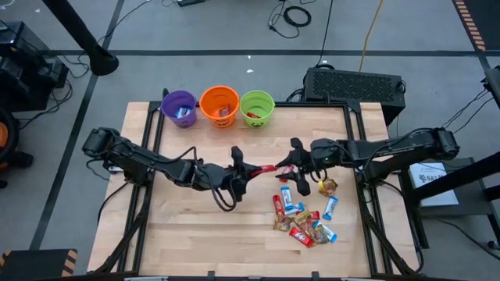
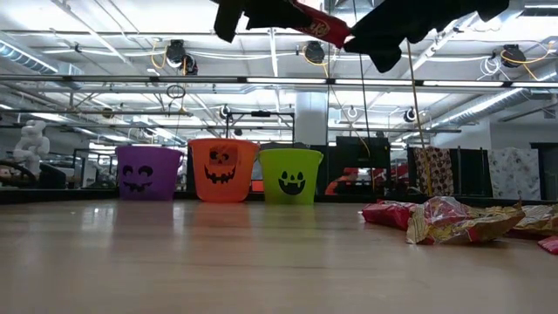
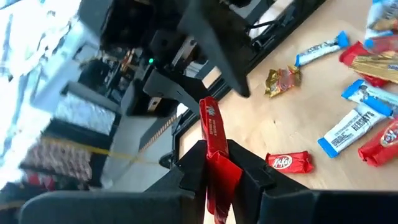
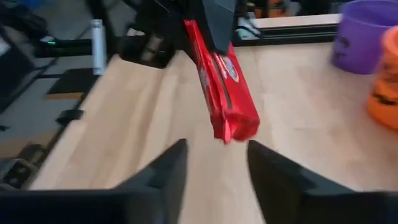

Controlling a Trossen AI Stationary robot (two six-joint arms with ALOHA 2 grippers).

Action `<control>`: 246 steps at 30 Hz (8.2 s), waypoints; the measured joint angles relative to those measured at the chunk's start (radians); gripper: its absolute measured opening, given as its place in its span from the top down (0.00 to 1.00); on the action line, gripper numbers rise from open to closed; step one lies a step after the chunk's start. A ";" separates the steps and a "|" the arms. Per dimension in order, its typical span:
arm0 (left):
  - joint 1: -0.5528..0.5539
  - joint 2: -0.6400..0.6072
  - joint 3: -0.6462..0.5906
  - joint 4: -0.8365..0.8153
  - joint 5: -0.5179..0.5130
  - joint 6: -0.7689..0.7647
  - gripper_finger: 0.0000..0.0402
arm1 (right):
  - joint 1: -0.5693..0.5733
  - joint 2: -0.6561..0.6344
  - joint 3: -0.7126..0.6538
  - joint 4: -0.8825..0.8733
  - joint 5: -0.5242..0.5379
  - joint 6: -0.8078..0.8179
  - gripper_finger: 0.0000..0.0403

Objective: Sort candy by brand, put in halloween buckets
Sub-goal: Put the red chocolate bar into the green bucket, then put golden candy into the orange bucket

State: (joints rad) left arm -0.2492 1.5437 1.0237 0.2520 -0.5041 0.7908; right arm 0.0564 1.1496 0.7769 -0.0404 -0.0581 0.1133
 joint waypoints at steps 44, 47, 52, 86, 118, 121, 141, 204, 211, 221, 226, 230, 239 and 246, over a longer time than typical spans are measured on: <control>0.344 -0.125 0.106 -0.070 -0.335 -0.163 0.86 | -0.005 -0.171 0.000 -0.509 0.450 -0.026 0.37; 0.466 -0.146 0.170 -0.362 -0.307 -0.369 0.86 | -0.005 -0.170 0.000 -0.509 0.450 -0.023 0.37; 0.711 -0.143 0.240 -0.692 0.122 -0.674 0.86 | -0.005 -0.170 0.000 -0.509 0.450 -0.020 0.37; 0.788 0.168 0.252 -0.379 0.528 -0.736 0.86 | -0.005 -0.170 0.000 -0.440 0.450 -0.030 0.36; 0.291 0.041 0.280 -0.455 0.346 -0.685 0.72 | -0.005 -0.105 0.000 -0.445 0.449 0.054 0.36; 0.234 0.063 0.282 -0.495 0.293 -0.676 0.72 | -0.003 -0.044 -0.001 -0.453 0.445 0.093 0.36; 0.179 0.240 0.279 -0.772 0.388 -0.819 0.72 | 0.064 0.366 -0.002 -0.334 0.339 0.076 0.39; 0.060 0.251 0.279 -0.849 0.376 -0.776 0.72 | -0.097 0.089 -0.114 -0.302 0.163 0.307 1.00; 0.060 0.251 0.279 -0.838 0.376 -0.775 0.72 | -0.011 0.067 -0.114 -0.619 0.201 0.657 0.91; 0.060 0.251 0.279 -0.829 0.376 -0.749 0.72 | 0.213 0.085 -0.114 -0.785 0.124 1.010 0.60; 0.060 0.251 0.279 -0.798 0.376 -0.749 0.72 | 0.261 0.161 -0.114 -0.823 0.138 1.122 0.55; 0.060 0.251 0.279 -0.787 0.376 -0.749 0.72 | 0.275 0.243 -0.114 -0.823 0.132 1.127 0.56; 0.060 0.251 0.279 -0.786 0.376 -0.749 0.72 | 0.280 0.289 -0.114 -0.785 0.110 1.079 0.88; 0.060 0.251 0.279 -0.787 0.376 -0.729 0.72 | 0.276 0.216 -0.032 -0.776 0.170 0.937 0.94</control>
State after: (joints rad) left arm -0.1894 1.7943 1.3025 -0.5346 -0.1280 0.0621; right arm 0.3323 1.3656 0.7453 -0.8161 0.1117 1.0499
